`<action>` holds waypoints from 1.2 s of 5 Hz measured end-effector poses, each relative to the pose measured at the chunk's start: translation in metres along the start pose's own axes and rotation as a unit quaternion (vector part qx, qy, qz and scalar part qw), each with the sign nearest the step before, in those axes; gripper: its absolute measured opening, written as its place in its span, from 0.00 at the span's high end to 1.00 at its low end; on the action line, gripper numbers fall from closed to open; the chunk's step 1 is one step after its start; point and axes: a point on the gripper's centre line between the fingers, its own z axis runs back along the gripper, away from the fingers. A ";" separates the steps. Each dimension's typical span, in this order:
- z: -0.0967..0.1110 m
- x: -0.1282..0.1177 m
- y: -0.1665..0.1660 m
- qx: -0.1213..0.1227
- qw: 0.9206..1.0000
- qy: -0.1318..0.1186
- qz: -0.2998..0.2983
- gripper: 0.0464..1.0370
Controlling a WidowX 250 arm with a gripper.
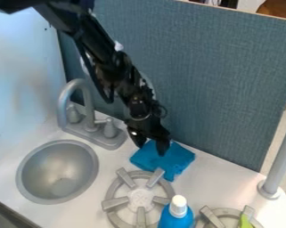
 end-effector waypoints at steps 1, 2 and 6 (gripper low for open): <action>-0.016 0.005 0.002 -0.003 1.000 -0.003 0.000 0.03; -0.028 0.005 0.005 0.000 1.000 -0.004 -0.004 0.03; -0.036 -0.003 -0.050 -0.030 0.999 -0.004 -0.042 0.03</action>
